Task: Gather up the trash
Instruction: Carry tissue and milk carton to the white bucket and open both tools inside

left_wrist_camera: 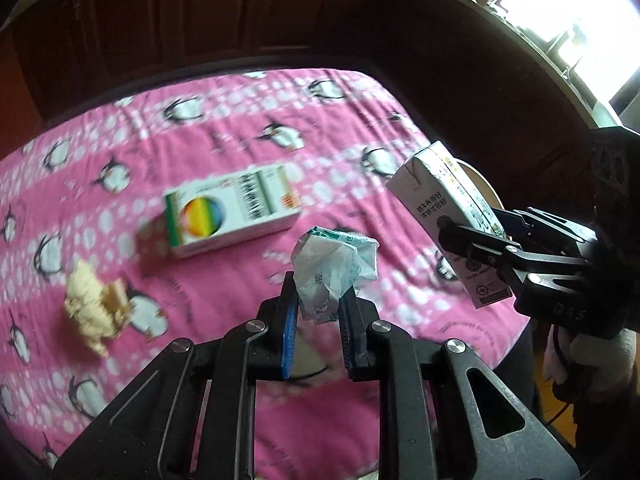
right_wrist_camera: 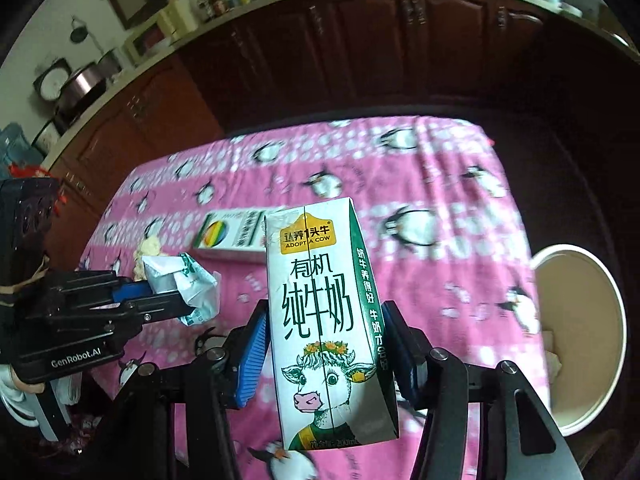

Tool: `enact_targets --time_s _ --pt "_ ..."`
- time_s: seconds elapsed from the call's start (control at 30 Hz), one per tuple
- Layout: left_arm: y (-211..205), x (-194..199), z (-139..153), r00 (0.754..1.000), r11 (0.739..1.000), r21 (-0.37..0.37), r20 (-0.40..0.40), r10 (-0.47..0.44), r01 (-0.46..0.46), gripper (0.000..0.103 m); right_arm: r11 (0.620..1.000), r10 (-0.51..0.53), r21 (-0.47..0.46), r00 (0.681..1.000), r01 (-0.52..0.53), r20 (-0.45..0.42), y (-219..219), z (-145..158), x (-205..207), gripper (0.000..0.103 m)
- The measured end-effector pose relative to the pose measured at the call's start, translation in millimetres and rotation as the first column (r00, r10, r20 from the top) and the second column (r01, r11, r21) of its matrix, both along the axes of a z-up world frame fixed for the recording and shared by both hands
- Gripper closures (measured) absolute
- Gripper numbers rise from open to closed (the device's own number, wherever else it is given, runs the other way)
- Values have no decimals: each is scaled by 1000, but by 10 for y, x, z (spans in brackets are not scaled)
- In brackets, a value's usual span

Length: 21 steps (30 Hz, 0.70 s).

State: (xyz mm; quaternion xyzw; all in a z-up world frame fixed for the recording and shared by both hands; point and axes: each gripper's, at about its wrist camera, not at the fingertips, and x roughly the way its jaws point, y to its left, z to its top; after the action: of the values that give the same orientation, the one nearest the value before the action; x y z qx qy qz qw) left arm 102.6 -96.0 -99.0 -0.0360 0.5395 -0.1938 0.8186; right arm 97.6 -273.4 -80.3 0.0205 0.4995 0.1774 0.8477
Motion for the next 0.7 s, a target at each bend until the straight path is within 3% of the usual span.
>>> enact_targets --time_s 0.33,0.7 --pt "-671 188 111 995 995 20 41 -95 94 87 990 -138 -14 990 138 29 -643 76 -33 51" --pt "-1367 321 100 981 982 36 49 -189 187 87 955 -297 -17 954 298 35 -1400 71 -102 51"
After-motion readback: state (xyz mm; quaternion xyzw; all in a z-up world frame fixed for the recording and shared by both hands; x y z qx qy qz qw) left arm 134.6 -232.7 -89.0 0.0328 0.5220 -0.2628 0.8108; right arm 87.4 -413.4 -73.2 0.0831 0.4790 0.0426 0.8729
